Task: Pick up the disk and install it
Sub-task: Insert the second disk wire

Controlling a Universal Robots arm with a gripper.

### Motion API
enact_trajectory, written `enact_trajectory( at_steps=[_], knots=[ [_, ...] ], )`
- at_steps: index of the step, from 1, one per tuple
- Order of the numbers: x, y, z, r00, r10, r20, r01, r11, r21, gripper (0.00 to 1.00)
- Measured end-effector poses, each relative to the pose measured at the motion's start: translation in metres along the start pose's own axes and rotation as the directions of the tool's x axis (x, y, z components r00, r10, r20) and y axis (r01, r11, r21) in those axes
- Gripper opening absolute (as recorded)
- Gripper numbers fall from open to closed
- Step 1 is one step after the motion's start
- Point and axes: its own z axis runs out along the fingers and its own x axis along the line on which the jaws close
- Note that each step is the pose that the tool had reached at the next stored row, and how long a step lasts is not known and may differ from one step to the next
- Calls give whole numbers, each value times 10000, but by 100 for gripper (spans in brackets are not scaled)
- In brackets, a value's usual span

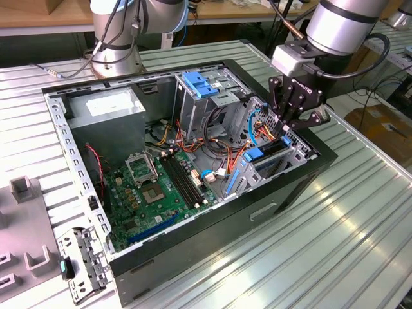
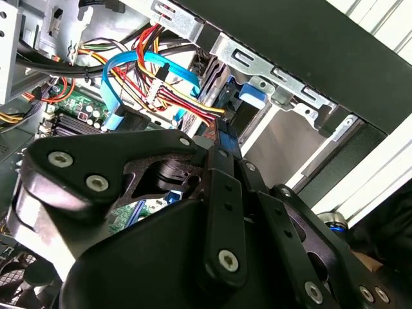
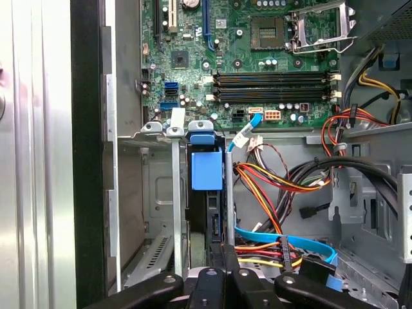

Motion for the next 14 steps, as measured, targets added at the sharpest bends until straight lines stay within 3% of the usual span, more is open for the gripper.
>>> enact_trajectory(
  at_steps=[5,11,14],
  knots=[
    [0,6,-4,10000,-1,-1,1,10000,-1,11],
    [6,158,0,10000,0,1,0,10000,1,11],
    [6,159,-1,10000,-1,0,1,10000,1,11]
  ],
)
